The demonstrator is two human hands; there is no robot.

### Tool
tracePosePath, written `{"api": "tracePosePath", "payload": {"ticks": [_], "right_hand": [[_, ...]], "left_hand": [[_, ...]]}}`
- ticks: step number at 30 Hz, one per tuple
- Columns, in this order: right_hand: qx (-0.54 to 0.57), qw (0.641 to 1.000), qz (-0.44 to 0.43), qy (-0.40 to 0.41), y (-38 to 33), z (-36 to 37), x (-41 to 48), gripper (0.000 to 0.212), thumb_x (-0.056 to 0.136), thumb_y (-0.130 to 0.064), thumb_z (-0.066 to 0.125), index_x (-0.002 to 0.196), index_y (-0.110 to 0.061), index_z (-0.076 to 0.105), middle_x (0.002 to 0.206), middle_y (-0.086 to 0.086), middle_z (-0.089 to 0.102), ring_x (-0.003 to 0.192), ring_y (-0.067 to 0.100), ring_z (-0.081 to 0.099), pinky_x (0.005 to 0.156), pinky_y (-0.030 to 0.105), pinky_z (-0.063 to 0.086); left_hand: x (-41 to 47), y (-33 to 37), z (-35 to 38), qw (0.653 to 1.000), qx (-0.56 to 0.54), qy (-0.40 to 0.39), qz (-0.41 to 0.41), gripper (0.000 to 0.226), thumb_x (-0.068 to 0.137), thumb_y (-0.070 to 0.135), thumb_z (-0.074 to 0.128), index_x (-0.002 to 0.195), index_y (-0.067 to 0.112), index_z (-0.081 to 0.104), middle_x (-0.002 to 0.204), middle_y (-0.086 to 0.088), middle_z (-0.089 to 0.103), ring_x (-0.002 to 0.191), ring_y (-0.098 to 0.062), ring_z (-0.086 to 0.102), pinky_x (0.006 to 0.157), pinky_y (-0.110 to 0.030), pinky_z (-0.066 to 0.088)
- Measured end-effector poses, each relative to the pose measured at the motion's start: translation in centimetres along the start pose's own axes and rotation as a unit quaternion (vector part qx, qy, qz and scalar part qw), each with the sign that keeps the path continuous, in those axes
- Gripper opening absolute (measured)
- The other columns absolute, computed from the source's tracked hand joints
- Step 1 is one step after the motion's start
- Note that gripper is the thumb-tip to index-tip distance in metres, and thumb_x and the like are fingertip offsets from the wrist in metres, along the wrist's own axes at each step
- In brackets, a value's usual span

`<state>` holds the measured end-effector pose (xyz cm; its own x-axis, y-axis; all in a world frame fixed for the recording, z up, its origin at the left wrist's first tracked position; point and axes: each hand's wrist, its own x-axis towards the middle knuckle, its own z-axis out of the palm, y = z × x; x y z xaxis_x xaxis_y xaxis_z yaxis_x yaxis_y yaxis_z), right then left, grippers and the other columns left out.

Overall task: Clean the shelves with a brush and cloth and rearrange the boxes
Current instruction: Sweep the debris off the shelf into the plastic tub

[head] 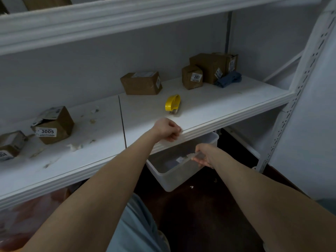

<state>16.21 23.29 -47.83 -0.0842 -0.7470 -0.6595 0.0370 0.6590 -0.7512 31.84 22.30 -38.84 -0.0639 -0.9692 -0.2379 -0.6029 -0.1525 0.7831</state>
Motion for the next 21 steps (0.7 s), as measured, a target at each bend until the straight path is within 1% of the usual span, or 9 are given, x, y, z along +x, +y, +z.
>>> {"api": "tracePosePath", "payload": {"ticks": [1, 3, 5, 7, 9, 12, 15, 18, 21], "right_hand": [[0.003, 1.0, 0.002, -0.001, 0.0, 0.2, 0.0, 0.02, 0.089, 0.002, 0.047, 0.107, -0.004, 0.043, 0.092, 0.025, 0.052, 0.04, 0.028, 0.057, 0.025, 0.021, 0.04], [0.005, 1.0, 0.004, -0.009, -0.1, 0.6, -0.1, 0.017, 0.089, 0.002, 0.047, 0.105, -0.003, 0.044, 0.079, 0.019, 0.047, 0.047, 0.028, 0.055, 0.025, 0.021, 0.04], [-0.005, 1.0, 0.008, -0.013, -0.2, 0.8, -0.1, 0.017, 0.088, 0.002, 0.048, 0.105, -0.002, 0.044, 0.082, 0.02, 0.047, 0.034, 0.027, 0.055, 0.024, 0.02, 0.037], [-0.019, 1.0, 0.012, -0.012, -0.4, 1.0, -0.2, 0.019, 0.088, 0.002, 0.048, 0.106, -0.001, 0.043, 0.085, 0.023, 0.047, 0.029, 0.028, 0.053, 0.024, 0.019, 0.037], [-0.029, 0.999, 0.013, -0.014, -0.7, 1.1, -0.3, 0.021, 0.089, 0.001, 0.047, 0.109, -0.002, 0.043, 0.09, 0.026, 0.047, 0.035, 0.031, 0.054, 0.024, 0.02, 0.037], [-0.032, 0.999, 0.017, -0.01, -1.1, 1.2, -0.5, 0.03, 0.089, 0.002, 0.049, 0.119, -0.001, 0.047, 0.113, 0.03, 0.047, 0.06, 0.035, 0.049, 0.023, 0.021, 0.037], [-0.035, 0.999, 0.018, -0.01, -1.4, 1.5, -0.4, 0.029, 0.091, 0.001, 0.048, 0.12, -0.002, 0.046, 0.128, 0.032, 0.045, 0.058, 0.032, 0.052, 0.025, 0.021, 0.041], [-0.035, 0.999, 0.021, -0.015, -1.4, 1.7, -0.1, 0.026, 0.091, 0.001, 0.048, 0.117, 0.0, 0.046, 0.128, 0.034, 0.045, 0.06, 0.032, 0.052, 0.025, 0.021, 0.04], [-0.042, 0.999, 0.02, -0.02, -1.3, 1.8, 0.3, 0.032, 0.091, 0.001, 0.047, 0.122, 0.003, 0.044, 0.129, 0.035, 0.045, 0.061, 0.035, 0.051, 0.024, 0.02, 0.038]], "left_hand": [[0.5, -0.3, -1.1, 0.996, 0.049, 0.075, 0.018, 0.017, 0.092, 0.015, 0.058, 0.1, 0.004, 0.069, 0.071, -0.003, 0.067, 0.054, -0.011, 0.062, 0.049, -0.018, 0.051], [1.4, -1.7, -3.2, 0.971, 0.15, 0.183, 0.029, 0.021, 0.09, 0.017, 0.057, 0.105, 0.011, 0.07, 0.097, -0.007, 0.07, 0.084, -0.021, 0.066, 0.07, -0.024, 0.051], [2.2, -3.4, -4.7, 0.962, 0.184, 0.202, -0.001, 0.028, 0.09, 0.012, 0.052, 0.115, 0.014, 0.067, 0.122, -0.009, 0.064, 0.112, -0.026, 0.058, 0.093, -0.029, 0.045], [2.7, -4.8, -5.3, 0.959, 0.216, 0.182, -0.029, 0.036, 0.092, 0.011, 0.046, 0.126, 0.014, 0.06, 0.135, -0.011, 0.055, 0.123, -0.028, 0.051, 0.102, -0.03, 0.039], [3.2, -5.6, -5.2, 0.957, 0.225, 0.178, -0.03, 0.038, 0.095, 0.016, 0.043, 0.131, 0.015, 0.056, 0.139, -0.012, 0.05, 0.124, -0.031, 0.05, 0.104, -0.032, 0.039], [3.8, -5.7, -5.0, 0.958, 0.234, 0.162, -0.026, 0.039, 0.096, 0.019, 0.04, 0.132, 0.023, 0.054, 0.141, -0.011, 0.047, 0.124, -0.032, 0.05, 0.105, -0.037, 0.041], [4.0, -5.1, -5.1, 0.959, 0.244, 0.141, -0.038, 0.04, 0.096, 0.022, 0.038, 0.133, 0.03, 0.053, 0.142, -0.007, 0.047, 0.125, -0.03, 0.049, 0.105, -0.039, 0.041], [4.1, -4.9, -5.2, 0.964, 0.217, 0.151, -0.037, 0.037, 0.095, 0.022, 0.041, 0.127, 0.032, 0.058, 0.137, -0.004, 0.053, 0.119, -0.028, 0.053, 0.101, -0.036, 0.044], [4.2, -5.1, -5.3, 0.967, 0.191, 0.162, -0.031, 0.034, 0.094, 0.02, 0.044, 0.12, 0.031, 0.063, 0.133, -0.002, 0.057, 0.115, -0.027, 0.056, 0.099, -0.034, 0.046]]}}
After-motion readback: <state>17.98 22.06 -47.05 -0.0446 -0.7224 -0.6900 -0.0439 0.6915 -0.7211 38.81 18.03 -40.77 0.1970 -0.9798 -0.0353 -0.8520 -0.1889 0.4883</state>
